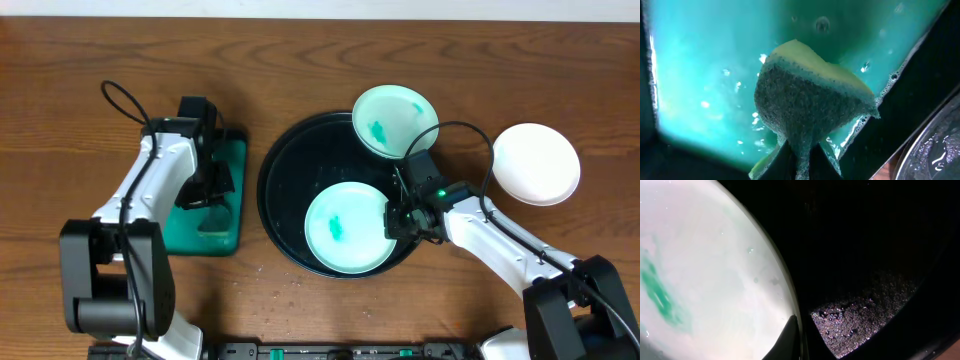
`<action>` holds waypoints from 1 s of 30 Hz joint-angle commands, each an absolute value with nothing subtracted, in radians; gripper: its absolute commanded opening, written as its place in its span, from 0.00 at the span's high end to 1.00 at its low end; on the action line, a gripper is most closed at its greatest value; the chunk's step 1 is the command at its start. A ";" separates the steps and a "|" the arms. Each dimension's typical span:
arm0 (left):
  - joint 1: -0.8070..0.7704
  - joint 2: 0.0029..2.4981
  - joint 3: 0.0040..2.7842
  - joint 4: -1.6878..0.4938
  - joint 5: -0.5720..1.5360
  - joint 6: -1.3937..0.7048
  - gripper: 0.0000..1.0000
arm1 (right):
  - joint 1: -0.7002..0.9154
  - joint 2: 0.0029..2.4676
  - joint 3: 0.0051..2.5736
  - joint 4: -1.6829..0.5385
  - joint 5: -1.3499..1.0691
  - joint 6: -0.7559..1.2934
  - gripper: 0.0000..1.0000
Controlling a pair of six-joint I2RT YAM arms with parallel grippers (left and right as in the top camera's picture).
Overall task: Clean dirty plates on tray and stack at the side
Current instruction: 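Grasp the sponge with the left gripper and lift it from the water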
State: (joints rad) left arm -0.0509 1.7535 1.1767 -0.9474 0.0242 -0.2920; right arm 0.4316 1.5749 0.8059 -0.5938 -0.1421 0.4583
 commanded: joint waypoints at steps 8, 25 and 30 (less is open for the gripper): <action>-0.054 1.561 1.206 -0.957 0.041 -0.305 0.93 | 0.447 1.560 0.818 -0.595 -0.139 0.440 0.99; -0.054 1.369 1.207 -0.940 -0.080 -0.306 0.93 | 0.447 1.560 0.818 -0.594 -0.139 0.440 0.99; -0.054 1.369 1.206 -0.940 -0.080 -0.306 0.93 | 0.447 1.560 0.818 -0.594 -0.139 0.440 0.99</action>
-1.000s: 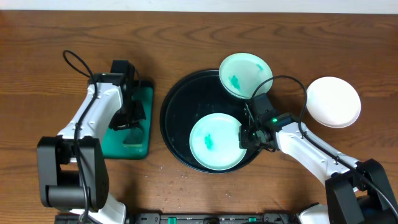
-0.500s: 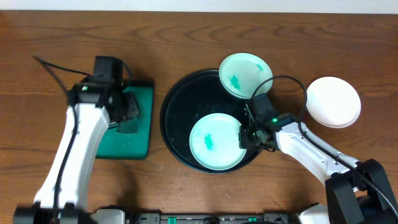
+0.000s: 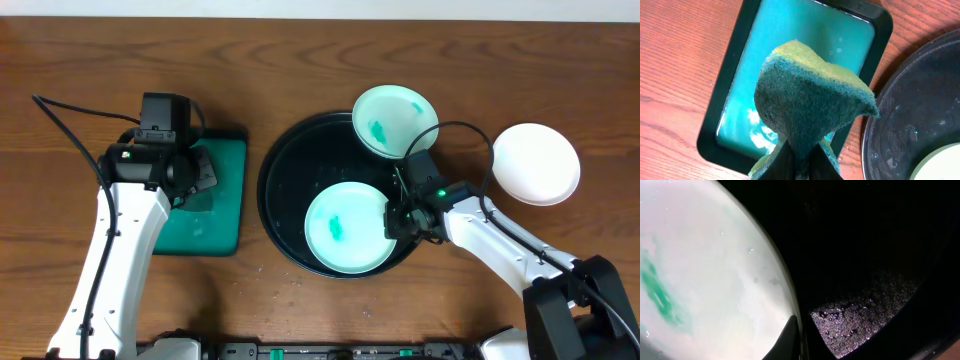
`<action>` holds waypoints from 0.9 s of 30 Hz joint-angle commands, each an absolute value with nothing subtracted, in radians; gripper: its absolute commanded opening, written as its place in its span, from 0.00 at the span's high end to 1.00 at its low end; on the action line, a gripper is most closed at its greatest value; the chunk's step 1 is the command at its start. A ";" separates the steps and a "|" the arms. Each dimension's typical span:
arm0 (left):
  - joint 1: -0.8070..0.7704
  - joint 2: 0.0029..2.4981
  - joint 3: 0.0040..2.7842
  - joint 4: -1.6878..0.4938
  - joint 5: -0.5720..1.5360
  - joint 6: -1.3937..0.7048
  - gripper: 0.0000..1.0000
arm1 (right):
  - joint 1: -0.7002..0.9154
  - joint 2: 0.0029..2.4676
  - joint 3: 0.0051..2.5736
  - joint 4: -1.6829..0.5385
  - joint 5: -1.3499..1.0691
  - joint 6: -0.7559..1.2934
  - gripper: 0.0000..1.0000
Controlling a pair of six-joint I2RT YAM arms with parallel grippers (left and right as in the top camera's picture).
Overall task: Clean dirty plates on tray and stack at the side
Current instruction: 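Grasp the sponge with the left gripper and lift it from the water, then carry the sponge with the left gripper onto the held mint-green plate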
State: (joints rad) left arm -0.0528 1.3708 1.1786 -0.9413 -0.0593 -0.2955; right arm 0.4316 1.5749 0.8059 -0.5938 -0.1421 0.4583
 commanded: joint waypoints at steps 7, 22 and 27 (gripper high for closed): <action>-0.054 1.369 1.207 -0.938 -0.080 -0.306 0.93 | 0.447 1.560 0.818 -0.594 -0.139 0.440 0.99; -0.054 1.567 1.212 -0.964 0.130 -0.305 0.93 | 0.447 1.560 0.818 -0.595 -0.140 0.440 0.99; -0.074 1.591 1.232 -0.941 0.277 -0.314 0.93 | 0.447 1.560 0.818 -0.594 -0.139 0.440 0.99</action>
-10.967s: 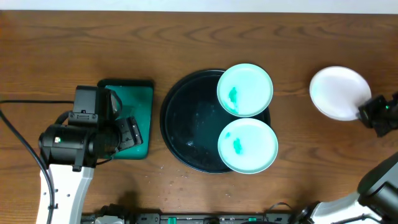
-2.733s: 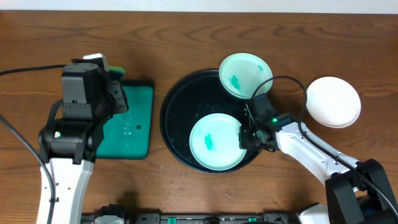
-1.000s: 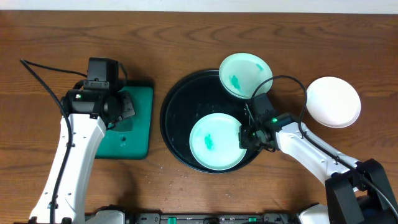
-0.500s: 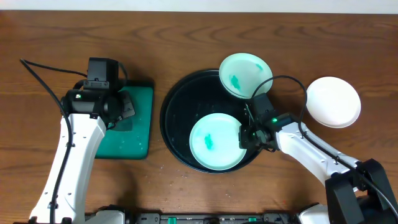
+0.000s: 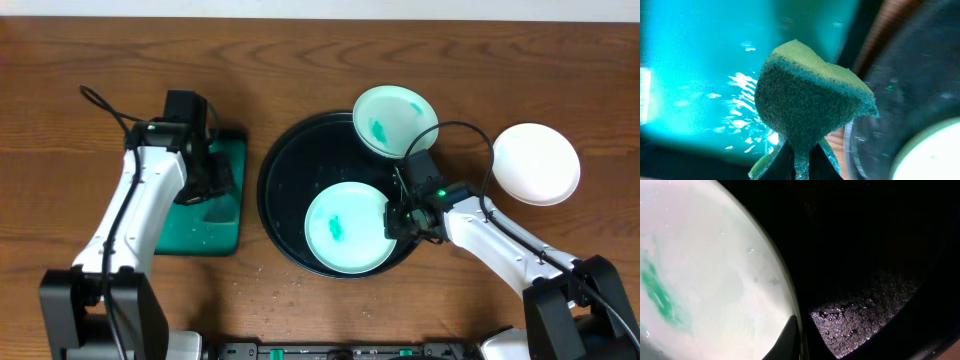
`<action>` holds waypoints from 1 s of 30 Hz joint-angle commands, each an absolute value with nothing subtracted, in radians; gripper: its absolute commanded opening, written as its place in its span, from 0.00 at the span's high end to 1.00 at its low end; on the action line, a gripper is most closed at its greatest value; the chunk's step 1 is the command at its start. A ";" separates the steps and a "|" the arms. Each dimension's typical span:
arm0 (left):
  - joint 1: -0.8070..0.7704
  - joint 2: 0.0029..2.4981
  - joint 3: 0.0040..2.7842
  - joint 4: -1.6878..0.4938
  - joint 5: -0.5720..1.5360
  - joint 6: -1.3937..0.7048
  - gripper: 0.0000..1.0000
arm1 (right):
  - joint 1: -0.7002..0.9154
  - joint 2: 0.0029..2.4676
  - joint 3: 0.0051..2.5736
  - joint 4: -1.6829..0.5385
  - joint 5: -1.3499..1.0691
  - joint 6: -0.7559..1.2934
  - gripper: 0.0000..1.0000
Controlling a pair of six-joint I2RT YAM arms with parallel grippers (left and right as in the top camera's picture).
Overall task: Clean dirty plates on tray and stack at the side
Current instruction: 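Carry the sponge with the left gripper onto the held mint-green plate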
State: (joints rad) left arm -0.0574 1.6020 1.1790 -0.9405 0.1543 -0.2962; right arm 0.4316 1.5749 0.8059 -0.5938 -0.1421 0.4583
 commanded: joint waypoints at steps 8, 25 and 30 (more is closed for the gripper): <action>-0.236 1.592 1.262 -0.963 0.277 -0.371 0.93 | 0.447 1.560 0.818 -0.579 -0.140 0.527 0.99; -0.440 1.789 1.262 -0.832 0.237 -0.469 0.93 | 0.447 1.562 0.818 -0.549 -0.192 0.598 0.99; -0.441 1.851 1.262 -0.766 0.276 -0.469 0.93 | 0.447 1.562 0.818 -0.549 -0.192 0.598 0.99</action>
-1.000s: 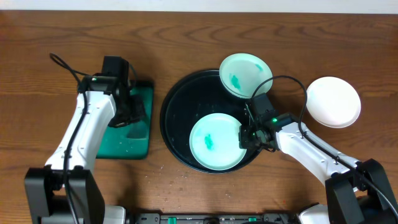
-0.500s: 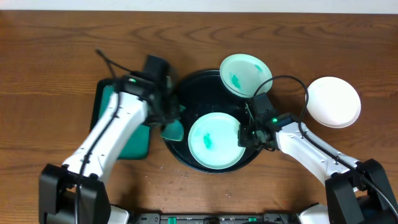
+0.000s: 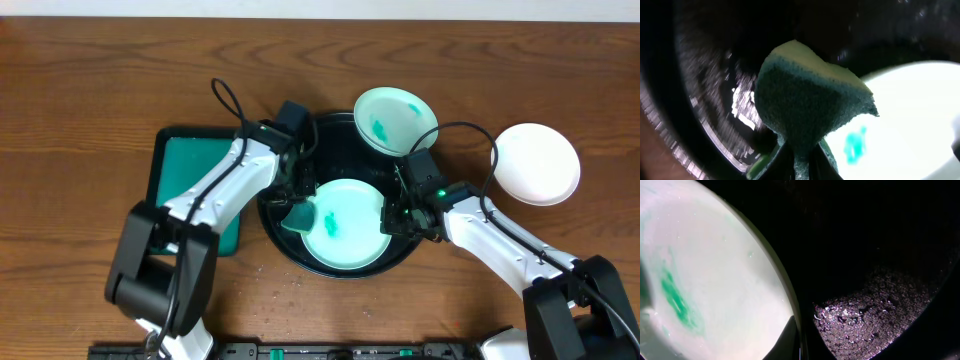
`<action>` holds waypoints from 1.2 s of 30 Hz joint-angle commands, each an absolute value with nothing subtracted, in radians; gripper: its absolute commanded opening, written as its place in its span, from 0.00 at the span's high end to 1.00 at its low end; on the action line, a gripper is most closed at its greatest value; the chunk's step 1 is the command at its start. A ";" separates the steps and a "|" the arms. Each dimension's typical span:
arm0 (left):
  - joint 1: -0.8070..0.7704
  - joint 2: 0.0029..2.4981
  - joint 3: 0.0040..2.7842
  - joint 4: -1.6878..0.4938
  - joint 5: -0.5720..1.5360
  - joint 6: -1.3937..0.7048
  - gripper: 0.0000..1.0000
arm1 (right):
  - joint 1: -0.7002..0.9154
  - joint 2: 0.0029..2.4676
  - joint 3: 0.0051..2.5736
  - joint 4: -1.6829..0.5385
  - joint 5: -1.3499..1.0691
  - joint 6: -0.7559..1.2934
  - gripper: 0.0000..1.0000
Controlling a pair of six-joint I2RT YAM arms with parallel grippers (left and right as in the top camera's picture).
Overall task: Clean dirty plates on tray and stack at the side
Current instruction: 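Carry the sponge with the left gripper onto the held mint-green plate, then scrub the mint-green plate with the sponge while the right gripper holds it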
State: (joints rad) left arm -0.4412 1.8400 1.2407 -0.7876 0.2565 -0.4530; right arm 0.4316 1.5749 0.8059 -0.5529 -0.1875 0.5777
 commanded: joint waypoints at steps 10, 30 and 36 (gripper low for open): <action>-0.496 1.872 1.265 -0.708 0.328 -0.480 0.93 | 0.447 1.562 0.818 -0.549 -0.192 0.598 0.99; -0.530 1.692 1.299 -0.721 0.321 -0.489 0.93 | 0.447 1.562 0.817 -0.550 -0.192 0.596 0.99; -0.548 1.724 1.299 -0.731 0.317 -0.500 0.93 | 0.447 1.562 0.817 -0.544 -0.192 0.598 0.99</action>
